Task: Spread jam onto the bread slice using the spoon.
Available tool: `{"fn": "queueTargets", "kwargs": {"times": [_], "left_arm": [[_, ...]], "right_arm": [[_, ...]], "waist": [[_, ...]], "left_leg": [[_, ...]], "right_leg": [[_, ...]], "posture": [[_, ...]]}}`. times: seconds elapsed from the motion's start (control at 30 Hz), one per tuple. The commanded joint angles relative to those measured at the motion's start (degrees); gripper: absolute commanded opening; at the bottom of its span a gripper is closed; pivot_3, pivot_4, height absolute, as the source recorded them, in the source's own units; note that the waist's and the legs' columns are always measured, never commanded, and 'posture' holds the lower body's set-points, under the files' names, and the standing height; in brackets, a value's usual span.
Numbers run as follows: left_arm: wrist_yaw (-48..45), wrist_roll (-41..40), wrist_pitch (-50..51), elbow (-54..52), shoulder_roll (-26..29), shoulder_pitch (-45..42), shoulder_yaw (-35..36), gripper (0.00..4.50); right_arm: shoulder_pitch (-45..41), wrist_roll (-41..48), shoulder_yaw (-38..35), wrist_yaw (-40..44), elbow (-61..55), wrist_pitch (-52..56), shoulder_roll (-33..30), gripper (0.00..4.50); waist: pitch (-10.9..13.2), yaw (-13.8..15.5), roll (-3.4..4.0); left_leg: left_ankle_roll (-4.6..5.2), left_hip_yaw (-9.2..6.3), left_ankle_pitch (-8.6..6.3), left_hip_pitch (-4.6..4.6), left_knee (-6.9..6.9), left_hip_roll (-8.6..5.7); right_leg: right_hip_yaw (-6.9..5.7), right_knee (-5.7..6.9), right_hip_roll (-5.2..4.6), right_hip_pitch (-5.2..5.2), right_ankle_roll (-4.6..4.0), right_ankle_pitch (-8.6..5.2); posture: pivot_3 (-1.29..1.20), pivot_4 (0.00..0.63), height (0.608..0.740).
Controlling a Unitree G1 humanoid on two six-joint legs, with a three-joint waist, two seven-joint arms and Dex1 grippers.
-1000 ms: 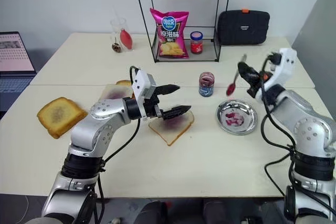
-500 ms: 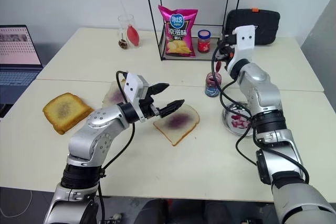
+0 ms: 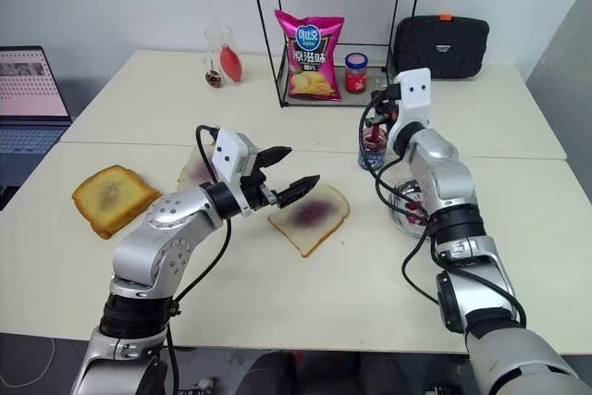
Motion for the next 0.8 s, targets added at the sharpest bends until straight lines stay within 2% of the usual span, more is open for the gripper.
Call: {"fn": "queueTargets", "kwargs": {"times": [0.03,0.27,0.37,0.57,0.8], "left_arm": [[0.1,-0.8,-0.2,-2.7,0.8,-0.5,1.3,4.50],[0.4,-0.9,-0.2,-2.9,0.9,-0.5,1.2,4.50],[0.4,-1.0,-0.3,-2.8,0.8,-0.7,1.1,4.50],[0.3,-0.8,-0.7,-2.0,0.7,-1.1,1.0,4.50],[0.2,-0.7,-0.9,-1.6,0.3,-1.5,0.5,4.50]], "right_arm": [[0.9,-0.9,-1.2,-0.2,-3.2,0.8,0.6,0.02],[1.8,-0.6,-3.4,-0.8,0.2,1.7,1.8,0.02],[0.7,1.2,-6.5,-1.8,2.2,3.2,3.0,0.02],[-3.3,10.6,-17.1,-6.3,3.7,10.2,6.2,0.02],[-4.8,15.8,-22.7,-9.6,1.8,15.2,7.0,0.02]], "waist": [[0.0,0.0,0.00],[0.0,-0.1,0.00],[0.0,-0.1,0.00],[0.0,-0.1,0.00],[0.0,-0.2,0.00]], "left_leg": [[0.00,0.01,0.00,0.00,0.00,0.00],[0.00,0.01,0.00,0.00,0.01,0.00],[0.00,0.00,0.00,0.01,0.01,0.00],[0.00,0.01,0.00,0.02,0.02,0.00],[0.00,0.02,0.00,0.00,0.00,0.00]], "right_leg": [[0.01,0.00,0.00,0.00,0.00,0.00],[0.01,0.01,0.00,0.00,0.00,0.00],[0.00,0.01,0.00,0.01,0.00,0.00],[0.01,0.02,0.00,0.01,-0.01,0.02],[0.01,0.00,0.01,0.01,-0.01,0.02]], "posture": [[0.00,0.150,0.740],[0.00,0.150,0.740],[0.00,0.150,0.740],[0.00,0.150,0.740],[0.00,0.150,0.740]]}}
